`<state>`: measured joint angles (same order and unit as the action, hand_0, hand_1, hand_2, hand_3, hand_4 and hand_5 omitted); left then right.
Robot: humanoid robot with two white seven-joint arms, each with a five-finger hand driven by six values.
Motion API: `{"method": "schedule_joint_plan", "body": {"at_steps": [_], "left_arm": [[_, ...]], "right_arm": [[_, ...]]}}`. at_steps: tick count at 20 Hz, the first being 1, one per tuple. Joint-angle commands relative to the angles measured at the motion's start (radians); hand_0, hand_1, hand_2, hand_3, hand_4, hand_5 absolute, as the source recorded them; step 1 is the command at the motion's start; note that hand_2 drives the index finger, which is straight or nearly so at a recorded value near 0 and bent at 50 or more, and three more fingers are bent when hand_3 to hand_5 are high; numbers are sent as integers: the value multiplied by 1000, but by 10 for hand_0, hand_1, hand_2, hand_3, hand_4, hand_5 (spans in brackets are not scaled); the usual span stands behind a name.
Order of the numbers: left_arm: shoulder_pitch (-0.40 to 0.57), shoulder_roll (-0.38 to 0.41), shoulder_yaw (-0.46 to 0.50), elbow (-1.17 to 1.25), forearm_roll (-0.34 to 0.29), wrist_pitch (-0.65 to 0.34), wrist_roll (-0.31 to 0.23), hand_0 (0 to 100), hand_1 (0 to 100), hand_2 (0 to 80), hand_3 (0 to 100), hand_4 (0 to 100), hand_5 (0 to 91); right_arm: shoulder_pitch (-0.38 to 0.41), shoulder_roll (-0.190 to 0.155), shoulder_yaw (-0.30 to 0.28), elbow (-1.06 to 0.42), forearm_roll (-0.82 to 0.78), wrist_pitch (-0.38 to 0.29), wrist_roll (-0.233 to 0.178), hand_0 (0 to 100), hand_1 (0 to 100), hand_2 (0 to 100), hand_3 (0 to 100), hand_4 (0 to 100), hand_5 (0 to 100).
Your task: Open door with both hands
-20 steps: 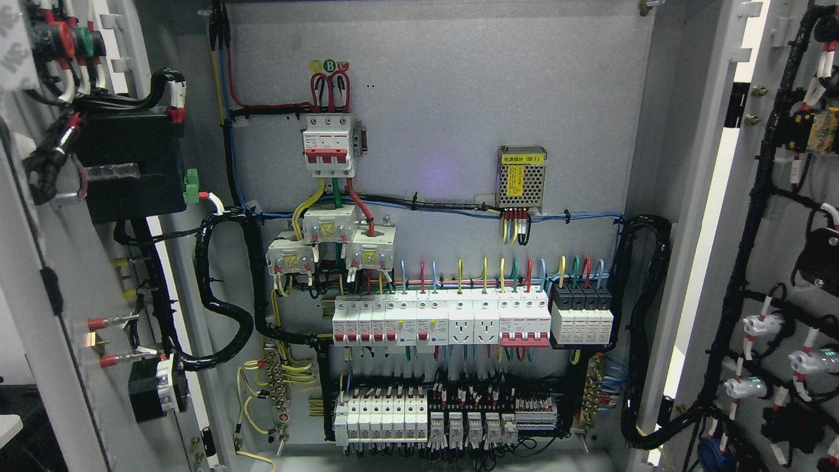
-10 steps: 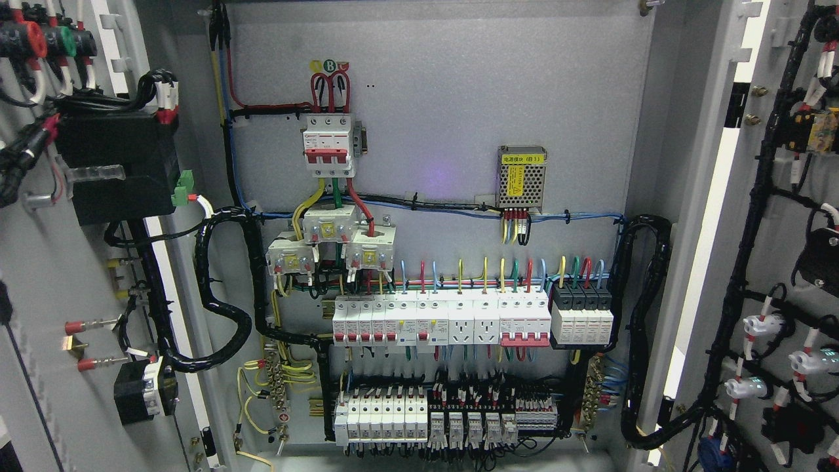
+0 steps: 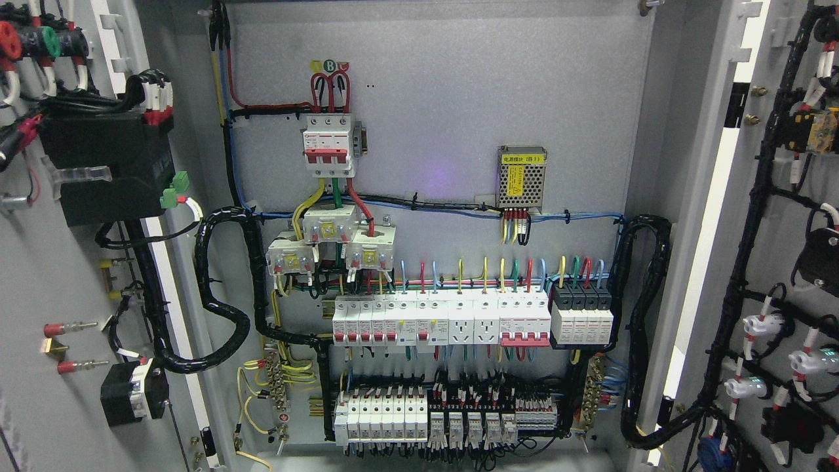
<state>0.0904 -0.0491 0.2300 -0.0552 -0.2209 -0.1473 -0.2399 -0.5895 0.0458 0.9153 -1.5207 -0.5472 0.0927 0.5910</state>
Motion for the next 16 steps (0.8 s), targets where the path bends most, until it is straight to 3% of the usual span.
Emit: {"method": "schedule_joint_plan", "body": {"at_steps": [1,3,6,12,16], "left_arm": [[0,0,-1,0,0,0,1,0,0,0,0,31,0],[0,0,0,0,0,0,1,0,0,0,0,31,0],[0,0,0,2,0,0,1,0,0,0,0,31,0],[-1,-1,-3,-14,-6,-6,-1,0,0,0,0,31,0],[5,-6,-55,-138,0,-37,-6,0,0,0,0,31,0]], "right_arm": [[22,9,-29,14,10,-10,-58,107,0,0,0,0,0],[33,6,-45,10,10,-14,-94,107,0,0,0,0,0],[54,-7,-81,7,9,-43,-99,107,0,0,0,0,0],[115,-41,-134,2,10,-168,-105,107,0,0,0,0,0],[178,-58,-213,1,12,-185,-178,107,0,0,0,0,0]]}}
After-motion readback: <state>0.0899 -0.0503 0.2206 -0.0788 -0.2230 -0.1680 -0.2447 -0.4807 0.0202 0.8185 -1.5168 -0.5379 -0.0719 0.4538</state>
